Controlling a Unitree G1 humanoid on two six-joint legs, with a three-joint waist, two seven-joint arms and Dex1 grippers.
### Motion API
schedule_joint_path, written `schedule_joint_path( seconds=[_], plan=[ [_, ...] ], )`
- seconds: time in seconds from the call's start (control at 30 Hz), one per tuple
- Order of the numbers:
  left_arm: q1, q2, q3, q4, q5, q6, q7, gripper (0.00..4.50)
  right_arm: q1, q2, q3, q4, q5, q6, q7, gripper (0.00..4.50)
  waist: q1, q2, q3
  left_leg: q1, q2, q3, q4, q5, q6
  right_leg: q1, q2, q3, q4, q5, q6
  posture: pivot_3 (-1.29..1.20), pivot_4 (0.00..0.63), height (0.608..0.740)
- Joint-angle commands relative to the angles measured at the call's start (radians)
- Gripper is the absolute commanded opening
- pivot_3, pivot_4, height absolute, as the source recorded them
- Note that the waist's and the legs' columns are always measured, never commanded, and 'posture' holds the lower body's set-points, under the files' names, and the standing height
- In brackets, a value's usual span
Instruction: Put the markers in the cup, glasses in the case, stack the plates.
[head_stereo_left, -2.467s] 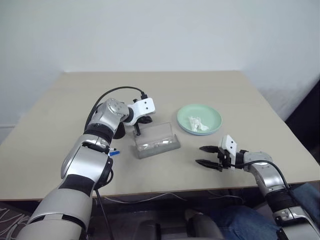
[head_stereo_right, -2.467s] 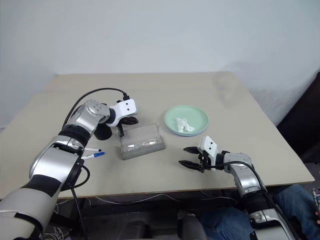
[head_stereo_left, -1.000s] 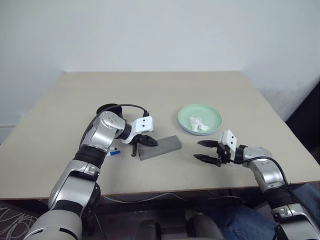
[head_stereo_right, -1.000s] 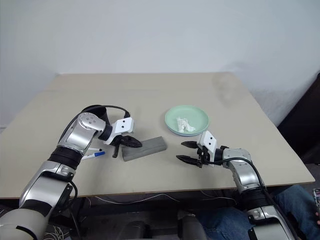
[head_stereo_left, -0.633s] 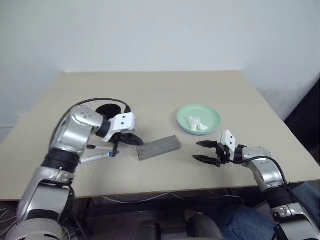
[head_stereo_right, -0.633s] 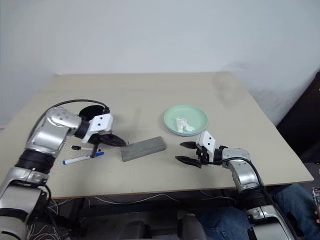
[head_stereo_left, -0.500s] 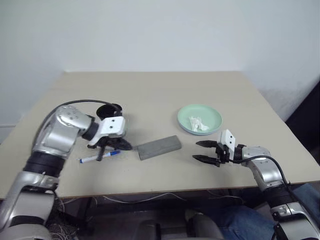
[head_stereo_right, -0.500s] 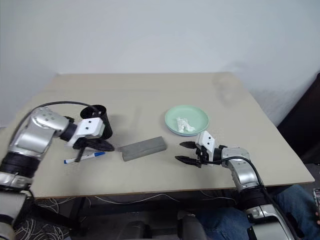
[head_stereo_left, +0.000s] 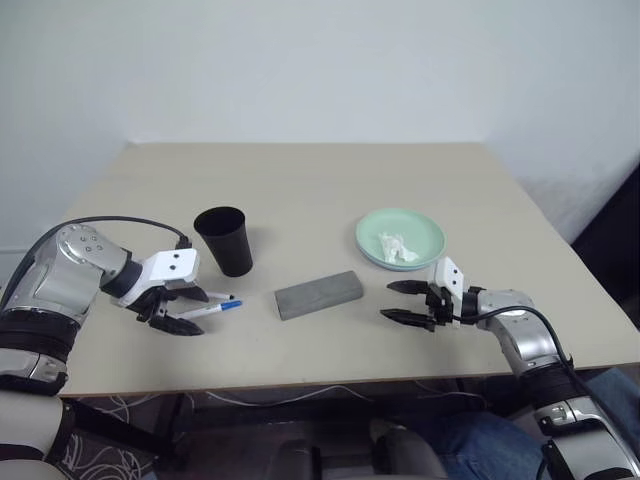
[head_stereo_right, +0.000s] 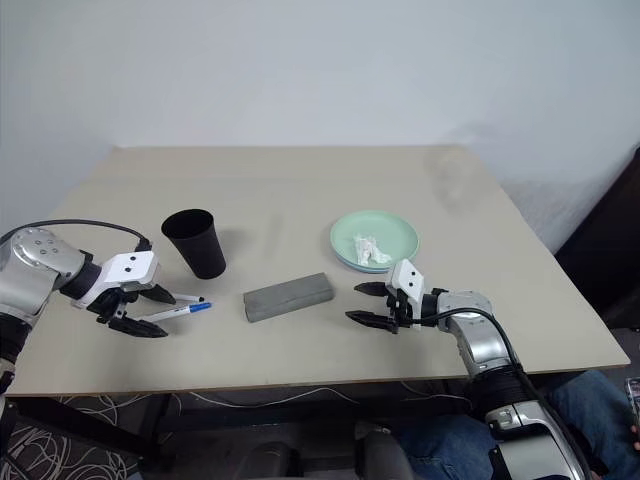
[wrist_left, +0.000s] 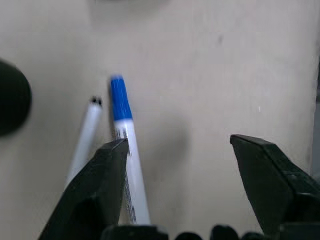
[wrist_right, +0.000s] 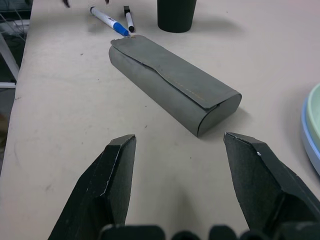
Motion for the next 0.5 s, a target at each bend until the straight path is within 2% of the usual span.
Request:
schedule_joint_path(
  seconds=[0.03,0.5],
  plan=[
    [-0.052,0.032,-0.025,0.032,0.011,-0.034,-0.006,3.34,-0.030,0.004,-0.007,0.003,-0.001,-0.019,0.006,3.05,0.000,0.000,0.000,0.000,0.000,0.000,0.000,0.000,0.000,0.000,0.000,0.000,0.000,0.000,0.000,0.00,0.000,0.721],
    [-0.136,-0.029,-0.100,0.166,0.088,-0.083,-0.006,3.34,-0.031,0.016,-0.002,0.011,-0.002,-0.015,0.002,3.05,0.000,0.000,0.000,-0.001,0.000,0.000,0.000,0.000,0.000,-0.001,0.000,0.000,0.000,0.000,0.001,0.00,0.000,0.721]
  ],
)
